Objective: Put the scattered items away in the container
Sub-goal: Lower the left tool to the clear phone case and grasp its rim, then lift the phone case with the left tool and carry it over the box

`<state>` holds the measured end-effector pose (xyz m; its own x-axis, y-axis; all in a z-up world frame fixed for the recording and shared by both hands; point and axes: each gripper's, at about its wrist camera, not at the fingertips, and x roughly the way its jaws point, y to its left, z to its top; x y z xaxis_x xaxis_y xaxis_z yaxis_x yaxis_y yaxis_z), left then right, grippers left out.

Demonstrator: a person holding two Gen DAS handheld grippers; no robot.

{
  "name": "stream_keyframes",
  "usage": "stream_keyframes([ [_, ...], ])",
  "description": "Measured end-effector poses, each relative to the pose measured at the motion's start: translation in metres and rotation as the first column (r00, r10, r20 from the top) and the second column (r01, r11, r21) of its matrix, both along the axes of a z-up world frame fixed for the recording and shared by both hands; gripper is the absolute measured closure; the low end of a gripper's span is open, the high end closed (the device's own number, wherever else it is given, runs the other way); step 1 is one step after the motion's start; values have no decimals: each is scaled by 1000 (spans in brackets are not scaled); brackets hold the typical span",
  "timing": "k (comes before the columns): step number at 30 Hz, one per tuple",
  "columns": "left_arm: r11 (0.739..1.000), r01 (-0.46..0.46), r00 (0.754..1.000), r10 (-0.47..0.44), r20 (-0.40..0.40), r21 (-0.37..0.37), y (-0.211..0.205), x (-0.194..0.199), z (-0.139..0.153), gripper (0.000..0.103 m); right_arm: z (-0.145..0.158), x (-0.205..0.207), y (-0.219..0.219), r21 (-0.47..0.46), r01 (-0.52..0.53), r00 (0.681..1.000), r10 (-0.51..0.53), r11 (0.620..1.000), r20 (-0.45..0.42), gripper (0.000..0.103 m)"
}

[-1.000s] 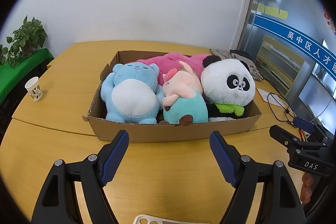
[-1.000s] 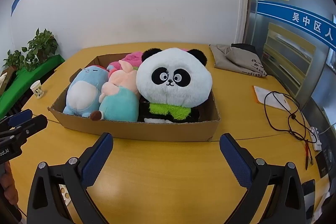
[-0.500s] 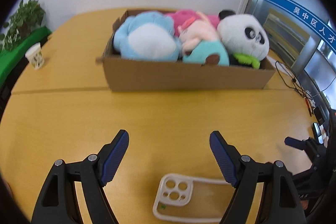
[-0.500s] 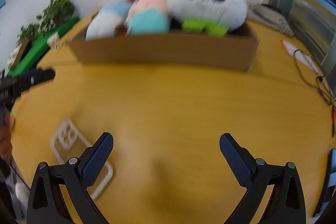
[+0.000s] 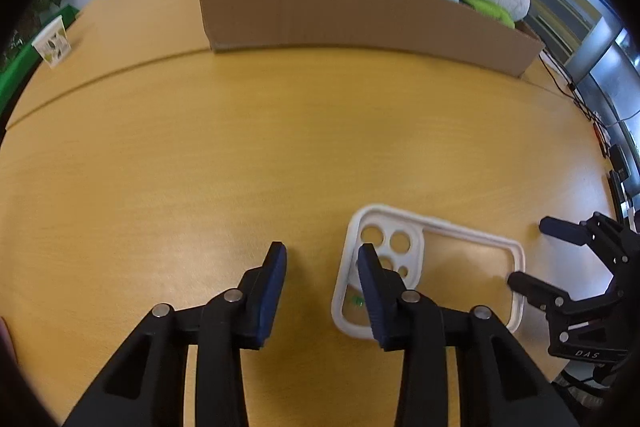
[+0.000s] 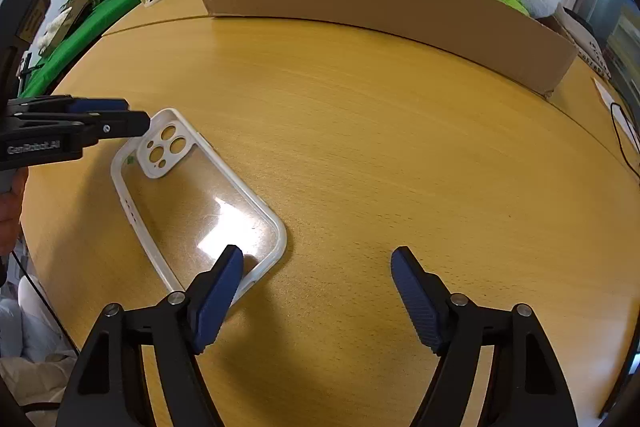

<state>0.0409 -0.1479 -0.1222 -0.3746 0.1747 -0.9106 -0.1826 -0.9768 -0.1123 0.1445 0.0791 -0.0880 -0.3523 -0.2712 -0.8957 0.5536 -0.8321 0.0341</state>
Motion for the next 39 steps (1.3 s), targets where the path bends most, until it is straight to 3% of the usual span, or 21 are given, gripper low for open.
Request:
stream_keyframes([
  [4, 998, 66, 998, -66, 6, 4, 11, 7, 0, 87, 3, 1, -2, 7, -25, 1000, 25, 1000, 0, 38],
  [7, 995, 99, 995, -99, 6, -14, 19, 11, 1, 92, 5, 4, -4, 0, -41, 999, 41, 999, 7, 58],
  [9, 994, 106, 994, -105, 8, -27, 23, 14, 1, 92, 6, 6, -6, -8, -53, 998, 53, 999, 16, 77],
  [10, 994, 104, 995, -104, 10, -30, 23, 14, 1, 93, 7, 6, -6, -11, -55, 998, 56, 998, 19, 80],
  [15, 994, 113, 994, -113, 15, 5, 26, 16, 11, 97, 8, 1, -2, 5, -21, 1000, 21, 1000, 4, 87],
  [21, 991, 127, 989, -124, -75, 36, 37, 4, 53, 97, 33, -18, 14, -39, 42, 997, -44, 998, -59, 91],
  [25, 986, 142, 981, -129, -143, 83, 42, -15, 89, 96, 65, -41, 19, -68, 50, 989, -59, 996, -134, 93],
  [28, 985, 157, 962, -137, -237, 68, 51, -36, 130, 96, 102, -63, 19, -65, 45, 972, -59, 997, -228, 93],
  [32, 985, 169, 910, -147, -388, 22, 57, -72, 197, 96, 168, -97, 4, -53, 17, 923, -37, 998, -384, 93],
  [36, 987, 160, 865, -146, -480, -12, 59, -112, 256, 95, 234, -134, -8, -52, -1, 868, -25, 999, -496, 93],
  [39, 988, 152, 843, -135, -521, -11, 56, -143, 285, 95, 276, -166, -19, -56, -5, 837, -26, 998, -547, 93],
])
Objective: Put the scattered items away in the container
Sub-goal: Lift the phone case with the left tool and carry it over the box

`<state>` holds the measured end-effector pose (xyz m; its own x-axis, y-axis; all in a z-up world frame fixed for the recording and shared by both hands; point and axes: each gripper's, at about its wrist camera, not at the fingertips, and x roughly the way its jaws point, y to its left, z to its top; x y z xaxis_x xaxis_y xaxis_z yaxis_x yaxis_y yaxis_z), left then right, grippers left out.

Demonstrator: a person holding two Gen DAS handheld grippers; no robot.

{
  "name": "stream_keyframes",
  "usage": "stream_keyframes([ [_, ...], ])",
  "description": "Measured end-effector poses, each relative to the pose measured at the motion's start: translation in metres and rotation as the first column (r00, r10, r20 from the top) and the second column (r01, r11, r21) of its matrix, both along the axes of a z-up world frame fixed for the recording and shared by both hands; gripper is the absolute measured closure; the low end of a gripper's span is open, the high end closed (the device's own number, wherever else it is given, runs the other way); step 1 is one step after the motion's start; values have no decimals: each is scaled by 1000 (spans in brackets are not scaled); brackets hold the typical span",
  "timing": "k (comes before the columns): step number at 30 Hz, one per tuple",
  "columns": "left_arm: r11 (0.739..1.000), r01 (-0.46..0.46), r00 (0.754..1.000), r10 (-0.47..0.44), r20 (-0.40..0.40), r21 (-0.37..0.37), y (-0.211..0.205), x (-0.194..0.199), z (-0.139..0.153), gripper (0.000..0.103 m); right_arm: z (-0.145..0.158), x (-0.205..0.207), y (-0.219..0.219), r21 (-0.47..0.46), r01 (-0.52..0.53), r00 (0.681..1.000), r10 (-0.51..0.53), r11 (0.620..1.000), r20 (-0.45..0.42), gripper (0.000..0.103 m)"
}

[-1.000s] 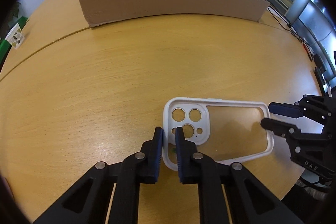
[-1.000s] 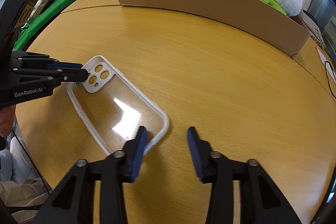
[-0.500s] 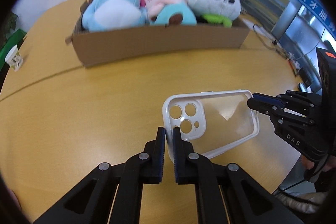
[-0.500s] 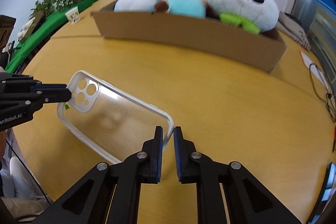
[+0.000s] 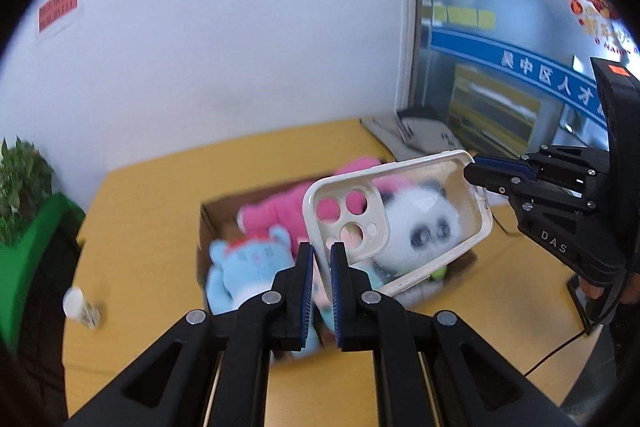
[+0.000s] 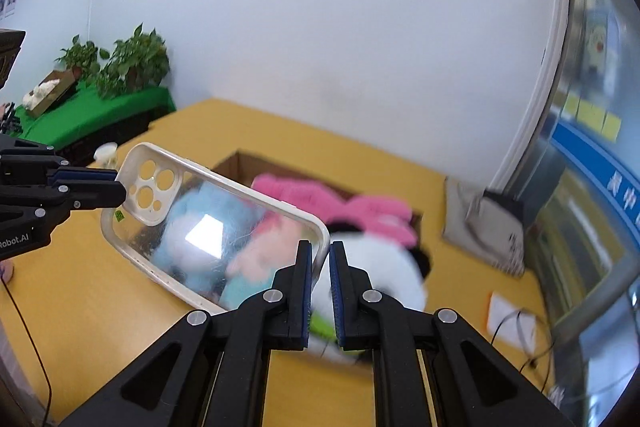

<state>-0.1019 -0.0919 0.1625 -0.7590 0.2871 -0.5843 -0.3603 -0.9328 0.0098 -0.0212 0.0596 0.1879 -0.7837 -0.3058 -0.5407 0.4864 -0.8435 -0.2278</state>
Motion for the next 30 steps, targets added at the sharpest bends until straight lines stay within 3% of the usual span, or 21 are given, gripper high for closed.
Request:
stream_keyframes([
  [6, 1000, -4, 999, 5, -45, 14, 1, -64, 27, 95, 47, -63, -10, 0, -4, 999, 4, 1000, -36, 93],
  [11, 1000, -10, 1000, 10, -3, 28, 10, -127, 15, 95, 43, -128, -20, 52, 18, 1000, -18, 998, -13, 93],
  [16, 999, -15, 993, 11, 116, 41, 20, -184, -35, 95, -1, -196, -20, 51, 51, 994, -55, 997, 96, 94],
  [21, 999, -16, 965, 4, 262, 43, 29, -229, -101, 95, -62, -250, -16, 48, 66, 968, -75, 997, 240, 94],
  [27, 999, -41, 916, 26, 401, 30, 37, -254, -157, 95, -127, -285, -17, 138, 49, 930, -96, 989, 356, 95],
  [30, 999, -47, 903, 37, 428, 12, 37, -256, -170, 95, -143, -289, -17, 154, 38, 906, -99, 987, 411, 95],
])
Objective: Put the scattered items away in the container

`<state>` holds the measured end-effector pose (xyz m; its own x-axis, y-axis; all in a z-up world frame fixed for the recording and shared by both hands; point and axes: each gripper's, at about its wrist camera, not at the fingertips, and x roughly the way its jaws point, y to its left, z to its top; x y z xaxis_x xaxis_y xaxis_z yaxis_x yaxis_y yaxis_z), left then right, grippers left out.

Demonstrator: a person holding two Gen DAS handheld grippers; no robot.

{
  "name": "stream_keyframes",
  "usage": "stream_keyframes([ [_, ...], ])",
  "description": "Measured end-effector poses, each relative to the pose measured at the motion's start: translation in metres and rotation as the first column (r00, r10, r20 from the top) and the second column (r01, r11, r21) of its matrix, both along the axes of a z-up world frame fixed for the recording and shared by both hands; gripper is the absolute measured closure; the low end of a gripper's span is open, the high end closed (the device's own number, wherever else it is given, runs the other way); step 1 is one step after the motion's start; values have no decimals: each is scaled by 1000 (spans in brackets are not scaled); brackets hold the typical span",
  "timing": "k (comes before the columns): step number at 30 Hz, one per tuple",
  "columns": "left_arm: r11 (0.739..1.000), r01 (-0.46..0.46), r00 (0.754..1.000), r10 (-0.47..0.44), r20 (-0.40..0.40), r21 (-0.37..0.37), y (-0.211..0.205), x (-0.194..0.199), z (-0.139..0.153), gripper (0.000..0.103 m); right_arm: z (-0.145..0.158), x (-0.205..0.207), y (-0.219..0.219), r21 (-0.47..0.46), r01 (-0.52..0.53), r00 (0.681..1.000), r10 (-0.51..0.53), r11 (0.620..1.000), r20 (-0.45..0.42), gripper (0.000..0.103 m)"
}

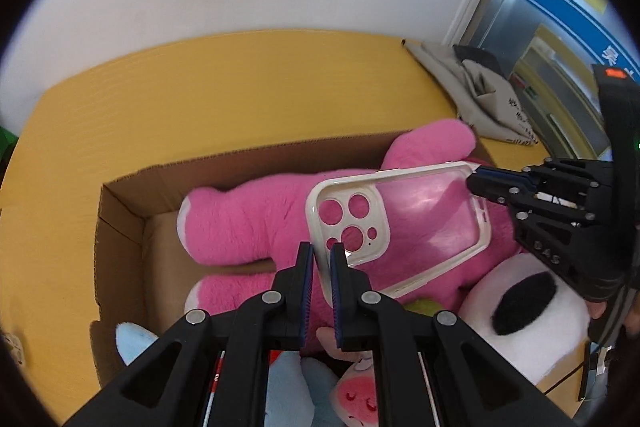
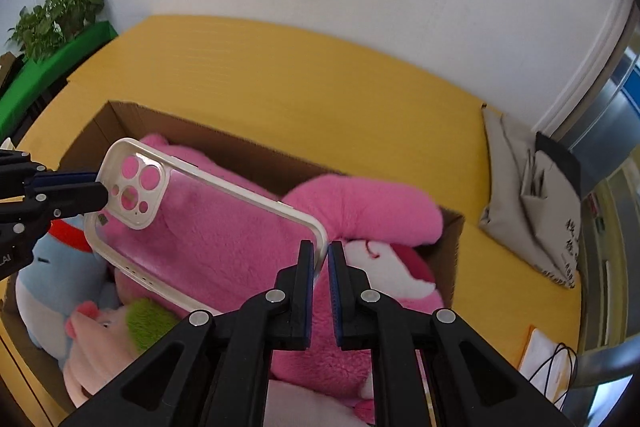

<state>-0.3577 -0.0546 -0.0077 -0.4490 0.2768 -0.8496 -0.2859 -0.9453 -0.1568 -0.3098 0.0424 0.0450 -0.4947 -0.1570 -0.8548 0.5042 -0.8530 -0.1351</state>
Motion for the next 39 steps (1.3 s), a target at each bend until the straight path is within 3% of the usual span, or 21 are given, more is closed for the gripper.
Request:
stream_keyframes([
  [7, 998, -51, 998, 53, -28, 43, -9, 5, 7, 95, -5, -1, -2, 40, -9, 999, 7, 999, 41, 94],
  [8, 996, -71, 996, 73, -51, 51, -11, 9, 13, 95, -3, -1, 0, 35, -3, 1000, 2, 999, 31, 87],
  [9, 995, -81, 994, 84, -74, 51, -12, 14, 19, 93, 1, 2, 2, 38, 10, 1000, -11, 999, 4, 66],
  [10, 995, -88, 990, 92, -104, 44, -14, 22, 28, 86, 7, 6, 4, 39, 27, 999, -25, 999, -31, 51],
  [11, 995, -91, 987, 95, -129, 40, -15, 29, 37, 80, 15, 11, 7, 29, 41, 997, -39, 999, -67, 22],
  [12, 995, -95, 983, 100, -154, 41, -17, 36, 45, 62, 26, 19, 12, 6, 54, 993, -53, 999, -105, 10],
  [13, 993, -107, 974, 115, -195, 51, -20, 48, 58, 47, 37, 26, 18, -26, 59, 989, -62, 998, -134, 9],
  [18, 985, -151, 911, 169, -377, 78, -32, 112, 113, 24, 98, 86, 44, -194, 15, 973, -59, 981, -221, 2],
  [21, 982, -165, 856, 191, -481, 97, -36, 169, 133, 23, 126, 146, 49, -214, -32, 944, -41, 976, -327, 0],
  [24, 974, -153, 851, 215, -479, 166, -40, 221, 129, 21, 132, 211, 45, -164, -55, 895, -24, 985, -446, 0],
  [27, 975, -158, 846, 214, -489, 154, -35, 267, 112, 21, 123, 257, 47, -183, -53, 880, -41, 982, -473, 0],
  [30, 980, -163, 845, 200, -495, 117, -24, 296, 94, 21, 100, 294, 53, -225, 3, 885, -107, 974, -453, 0],
  [34, 982, -164, 864, 188, -467, 90, -16, 319, 72, 21, 62, 328, 59, -237, 88, 908, -176, 968, -380, 0],
  [39, 976, -206, 858, 215, -467, 71, -13, 342, 58, 21, 33, 359, 70, -237, 155, 923, -226, 959, -311, 0],
])
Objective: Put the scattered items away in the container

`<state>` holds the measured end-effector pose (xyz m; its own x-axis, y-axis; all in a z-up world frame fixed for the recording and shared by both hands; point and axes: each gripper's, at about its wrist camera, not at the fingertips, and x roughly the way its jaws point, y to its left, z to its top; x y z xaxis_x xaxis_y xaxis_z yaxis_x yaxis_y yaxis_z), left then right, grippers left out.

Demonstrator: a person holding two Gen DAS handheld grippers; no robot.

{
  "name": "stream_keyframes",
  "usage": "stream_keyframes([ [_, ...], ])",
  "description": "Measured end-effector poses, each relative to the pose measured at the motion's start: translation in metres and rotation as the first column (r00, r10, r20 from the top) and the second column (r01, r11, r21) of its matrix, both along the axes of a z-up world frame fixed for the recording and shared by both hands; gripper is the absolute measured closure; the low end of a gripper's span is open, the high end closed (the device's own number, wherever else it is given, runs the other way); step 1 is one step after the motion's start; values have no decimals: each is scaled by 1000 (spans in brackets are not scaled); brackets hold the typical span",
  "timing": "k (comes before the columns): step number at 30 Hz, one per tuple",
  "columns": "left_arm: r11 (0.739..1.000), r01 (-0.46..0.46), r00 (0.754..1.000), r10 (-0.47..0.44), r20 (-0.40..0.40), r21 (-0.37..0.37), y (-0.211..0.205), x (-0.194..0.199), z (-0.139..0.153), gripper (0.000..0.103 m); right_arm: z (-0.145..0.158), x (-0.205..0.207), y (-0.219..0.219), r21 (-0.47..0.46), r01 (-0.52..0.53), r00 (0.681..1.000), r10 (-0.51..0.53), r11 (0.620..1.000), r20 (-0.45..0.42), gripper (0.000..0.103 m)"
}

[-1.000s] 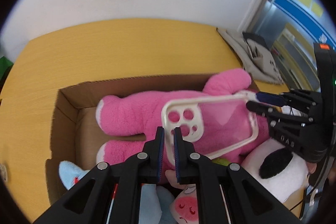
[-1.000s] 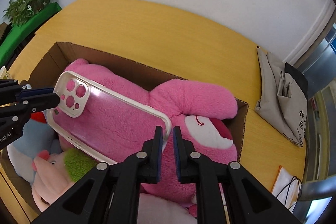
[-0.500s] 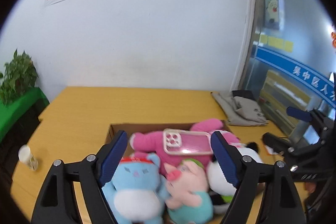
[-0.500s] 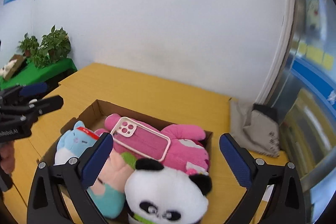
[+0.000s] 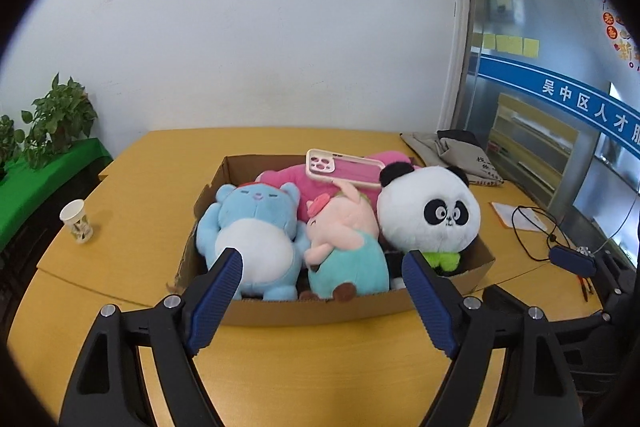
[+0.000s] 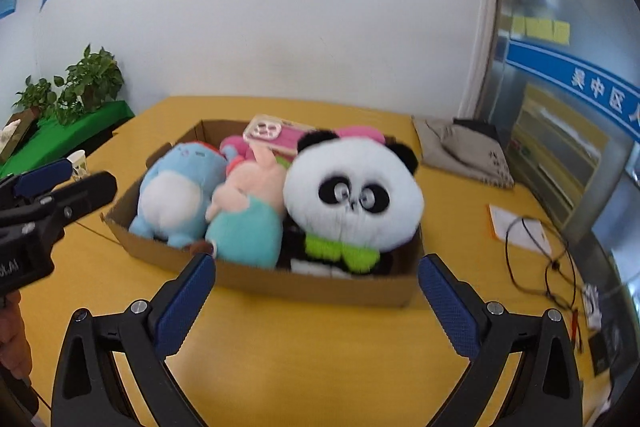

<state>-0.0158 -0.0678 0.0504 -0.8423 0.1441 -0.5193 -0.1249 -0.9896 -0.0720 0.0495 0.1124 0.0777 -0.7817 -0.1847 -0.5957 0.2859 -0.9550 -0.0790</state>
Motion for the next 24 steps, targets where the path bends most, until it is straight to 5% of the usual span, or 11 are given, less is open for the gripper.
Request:
stream_keyframes([
  [24, 999, -34, 999, 34, 18, 26, -18, 35, -29, 21, -19, 34, -1, 26, 20, 999, -21, 999, 41, 0],
])
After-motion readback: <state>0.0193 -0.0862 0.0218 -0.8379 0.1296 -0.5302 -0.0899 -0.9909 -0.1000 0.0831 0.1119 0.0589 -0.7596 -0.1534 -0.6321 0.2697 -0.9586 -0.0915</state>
